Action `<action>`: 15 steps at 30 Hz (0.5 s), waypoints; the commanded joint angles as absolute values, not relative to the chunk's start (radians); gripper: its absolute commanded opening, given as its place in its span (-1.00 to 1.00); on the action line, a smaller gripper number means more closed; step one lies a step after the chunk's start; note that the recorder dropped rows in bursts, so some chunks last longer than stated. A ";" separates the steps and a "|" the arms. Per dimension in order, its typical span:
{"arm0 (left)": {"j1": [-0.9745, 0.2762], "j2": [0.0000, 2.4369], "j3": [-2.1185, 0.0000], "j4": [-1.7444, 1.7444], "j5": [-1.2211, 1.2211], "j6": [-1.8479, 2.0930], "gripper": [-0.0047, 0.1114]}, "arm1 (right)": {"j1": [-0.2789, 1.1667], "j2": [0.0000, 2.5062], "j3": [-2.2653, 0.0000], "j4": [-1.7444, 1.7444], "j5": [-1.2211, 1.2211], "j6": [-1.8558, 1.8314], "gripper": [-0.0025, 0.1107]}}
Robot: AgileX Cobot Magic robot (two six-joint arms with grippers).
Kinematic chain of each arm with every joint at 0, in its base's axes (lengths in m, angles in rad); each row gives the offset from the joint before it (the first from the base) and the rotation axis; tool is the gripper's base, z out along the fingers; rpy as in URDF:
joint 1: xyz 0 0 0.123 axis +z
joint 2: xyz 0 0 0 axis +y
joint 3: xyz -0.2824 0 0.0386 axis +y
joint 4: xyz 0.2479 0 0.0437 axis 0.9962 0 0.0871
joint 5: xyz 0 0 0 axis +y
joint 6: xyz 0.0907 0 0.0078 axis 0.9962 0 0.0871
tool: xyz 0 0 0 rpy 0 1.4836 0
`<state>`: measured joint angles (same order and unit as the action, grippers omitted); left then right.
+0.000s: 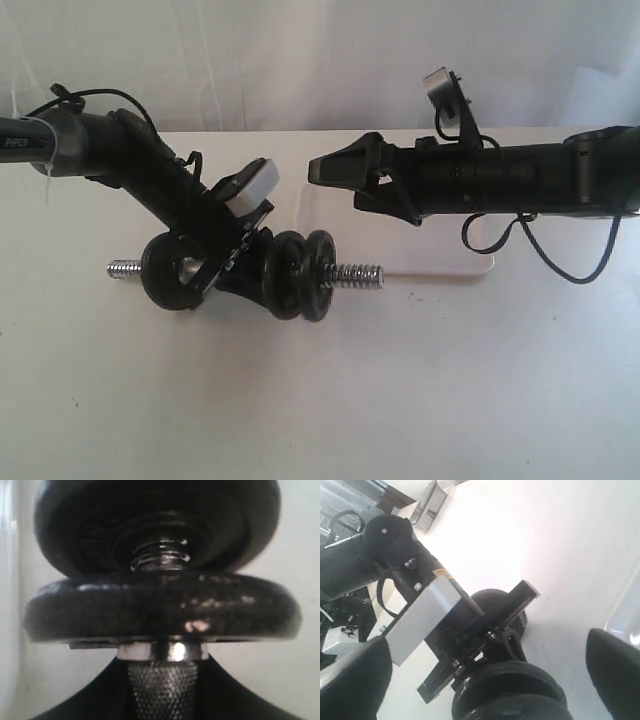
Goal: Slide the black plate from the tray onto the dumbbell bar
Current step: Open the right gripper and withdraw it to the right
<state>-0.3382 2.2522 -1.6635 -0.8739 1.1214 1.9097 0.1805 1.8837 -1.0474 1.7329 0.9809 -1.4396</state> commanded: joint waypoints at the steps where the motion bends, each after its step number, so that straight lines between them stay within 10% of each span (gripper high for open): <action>1: -0.337 2.233 -1.666 -1.638 1.221 1.933 -0.92 | 0.180 1.877 -1.050 1.744 0.995 -1.433 0.79; 15: -0.334 2.233 -1.666 -1.619 1.221 1.933 -0.92 | 0.178 1.877 -1.046 1.728 0.935 -1.435 0.56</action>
